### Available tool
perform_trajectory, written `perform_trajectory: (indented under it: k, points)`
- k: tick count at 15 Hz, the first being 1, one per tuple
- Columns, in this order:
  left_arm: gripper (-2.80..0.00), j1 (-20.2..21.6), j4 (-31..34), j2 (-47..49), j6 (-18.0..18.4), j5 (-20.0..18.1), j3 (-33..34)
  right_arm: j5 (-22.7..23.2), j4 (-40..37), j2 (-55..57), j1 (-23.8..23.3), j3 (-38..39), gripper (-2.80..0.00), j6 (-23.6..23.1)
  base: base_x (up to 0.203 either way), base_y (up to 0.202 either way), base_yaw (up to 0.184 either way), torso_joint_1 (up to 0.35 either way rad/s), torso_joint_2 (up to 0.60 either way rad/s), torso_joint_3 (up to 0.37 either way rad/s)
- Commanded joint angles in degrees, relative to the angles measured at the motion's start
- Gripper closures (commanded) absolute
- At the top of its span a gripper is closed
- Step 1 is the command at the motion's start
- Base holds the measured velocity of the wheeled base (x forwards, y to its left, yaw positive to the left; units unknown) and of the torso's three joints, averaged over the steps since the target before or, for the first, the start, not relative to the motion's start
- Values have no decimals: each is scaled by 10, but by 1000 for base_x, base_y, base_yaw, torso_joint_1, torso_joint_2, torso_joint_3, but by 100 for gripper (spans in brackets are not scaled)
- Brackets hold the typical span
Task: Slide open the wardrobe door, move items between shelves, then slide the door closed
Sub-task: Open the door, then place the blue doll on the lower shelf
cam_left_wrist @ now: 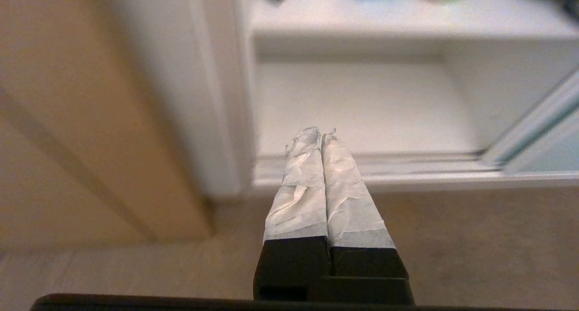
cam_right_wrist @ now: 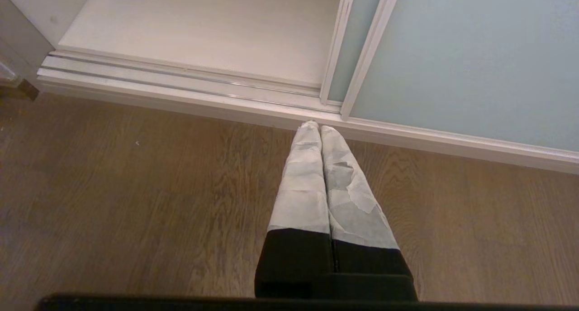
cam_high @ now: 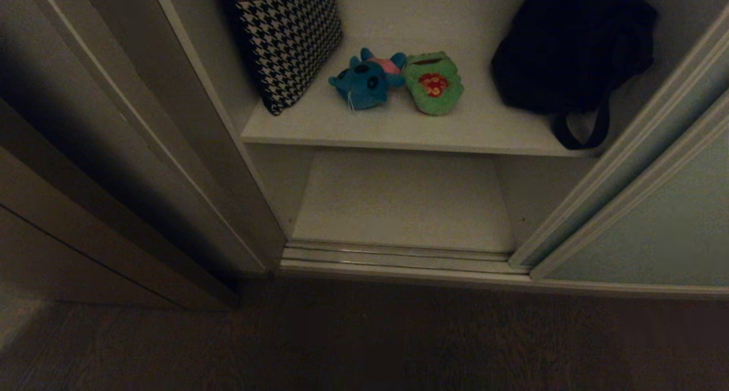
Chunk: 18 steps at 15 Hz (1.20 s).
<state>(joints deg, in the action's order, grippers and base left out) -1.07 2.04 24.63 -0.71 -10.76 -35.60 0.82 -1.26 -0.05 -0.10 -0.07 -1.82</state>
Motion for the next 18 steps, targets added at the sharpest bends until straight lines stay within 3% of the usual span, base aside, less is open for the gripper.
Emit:
perform_trajectory:
  k: [1,4,10,13,18]
  points:
    - [0,-3,-1,219,-3,-26,-146,0,0,0,0,0,0,0,0,0,0,0,0,0]
    - [0,-19,-1,418,-3,-60,-330,0,0,0,0,0,0,0,0,0,0,0,0,0]
    - [0,-87,18,746,1,-82,-594,0,0,0,0,0,0,0,0,0,0,0,0,0]
    - [0,-130,71,855,-29,-85,-743,0,0,0,0,0,0,0,0,0,0,0,0,0]
    - [0,-180,84,932,-72,-76,-755,0,0,0,0,1,0,0,0,0,0,0,0,0]
